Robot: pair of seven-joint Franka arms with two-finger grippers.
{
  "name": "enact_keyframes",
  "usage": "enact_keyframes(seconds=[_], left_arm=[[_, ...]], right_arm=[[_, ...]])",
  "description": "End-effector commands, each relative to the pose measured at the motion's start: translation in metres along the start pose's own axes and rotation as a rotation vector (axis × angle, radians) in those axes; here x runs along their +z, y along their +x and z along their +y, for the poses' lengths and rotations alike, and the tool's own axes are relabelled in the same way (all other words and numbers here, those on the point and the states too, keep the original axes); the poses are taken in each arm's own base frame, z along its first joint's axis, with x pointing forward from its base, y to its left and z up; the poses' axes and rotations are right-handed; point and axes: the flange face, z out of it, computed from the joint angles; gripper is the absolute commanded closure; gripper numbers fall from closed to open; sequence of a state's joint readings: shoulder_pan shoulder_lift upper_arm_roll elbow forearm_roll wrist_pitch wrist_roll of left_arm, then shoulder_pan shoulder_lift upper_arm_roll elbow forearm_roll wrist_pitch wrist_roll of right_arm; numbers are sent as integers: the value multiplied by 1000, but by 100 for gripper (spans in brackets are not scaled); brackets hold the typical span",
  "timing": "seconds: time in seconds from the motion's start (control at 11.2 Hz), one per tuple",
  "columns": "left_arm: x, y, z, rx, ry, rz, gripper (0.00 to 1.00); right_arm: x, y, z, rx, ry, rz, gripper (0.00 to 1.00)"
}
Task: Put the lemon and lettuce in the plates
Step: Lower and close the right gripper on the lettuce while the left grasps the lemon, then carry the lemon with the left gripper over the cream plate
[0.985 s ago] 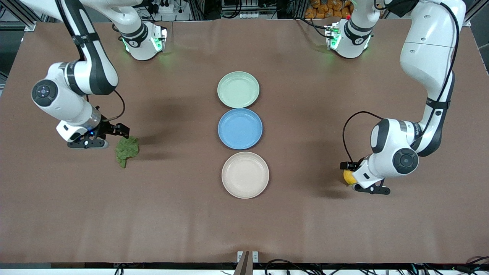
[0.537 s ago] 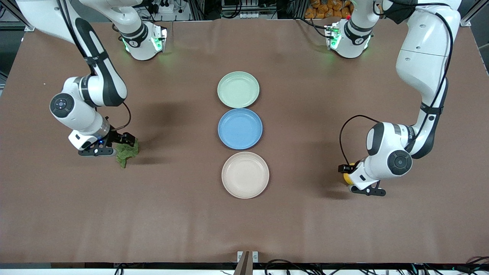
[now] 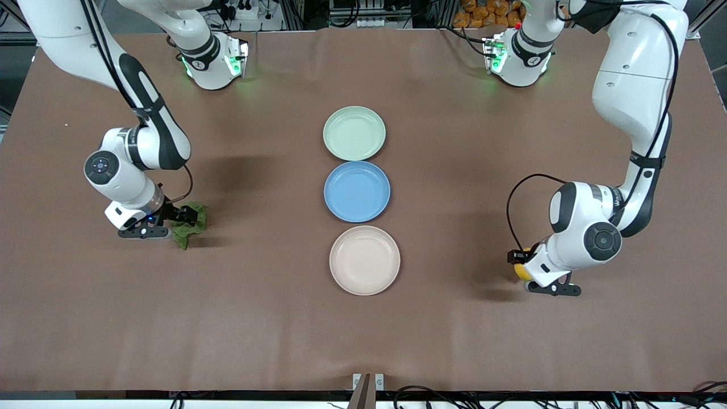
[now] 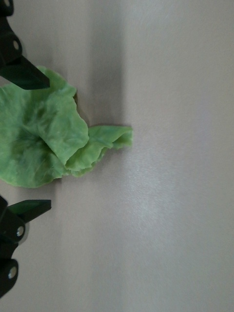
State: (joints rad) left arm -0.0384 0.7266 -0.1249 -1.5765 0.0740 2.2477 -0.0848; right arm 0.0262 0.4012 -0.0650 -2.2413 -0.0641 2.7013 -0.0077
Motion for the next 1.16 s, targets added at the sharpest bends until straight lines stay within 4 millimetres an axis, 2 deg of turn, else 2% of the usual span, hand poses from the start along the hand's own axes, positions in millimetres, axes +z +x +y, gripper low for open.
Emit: enact_keyframes(seconds=[0.0, 0.09, 0.18, 0.27, 0.36, 0.45, 0.54, 0.63, 0.72, 0.9, 1.07], left_arm=[[-18, -4, 47, -98, -26, 11, 100], [-22, -6, 70, -142, -27, 18, 100], [-39, -5, 89, -197, -32, 44, 100], [-47, -4, 109, -249, -38, 60, 100], [-49, -8, 138, -291, -40, 65, 100], [-50, -14, 165, -330, -42, 67, 100], [-60, -12, 180, -400, -58, 85, 100], [-67, -11, 197, -451, -73, 101, 100], [-66, -16, 219, -475, -81, 107, 100], [-66, -19, 256, -555, -140, 158, 100], [-56, -21, 285, -616, -220, 220, 100]], right_arm=[[15, 3, 0, 4, -3, -2, 0], [21, 2, 0, 6, -3, -2, 2], [25, 2, 0, 6, -3, 6, 7], [28, 1, -1, 5, -3, 3, 13], [28, 2, -1, 5, -3, 3, 27], [27, 2, -1, 2, -3, 4, 47], [27, 3, -2, -2, -4, 4, 66], [26, 5, -3, -8, -4, 9, 76], [25, 5, -4, -13, -5, 8, 81], [18, 9, -2, -8, -6, 13, 100], [1, 16, 1, -6, -7, 24, 100]])
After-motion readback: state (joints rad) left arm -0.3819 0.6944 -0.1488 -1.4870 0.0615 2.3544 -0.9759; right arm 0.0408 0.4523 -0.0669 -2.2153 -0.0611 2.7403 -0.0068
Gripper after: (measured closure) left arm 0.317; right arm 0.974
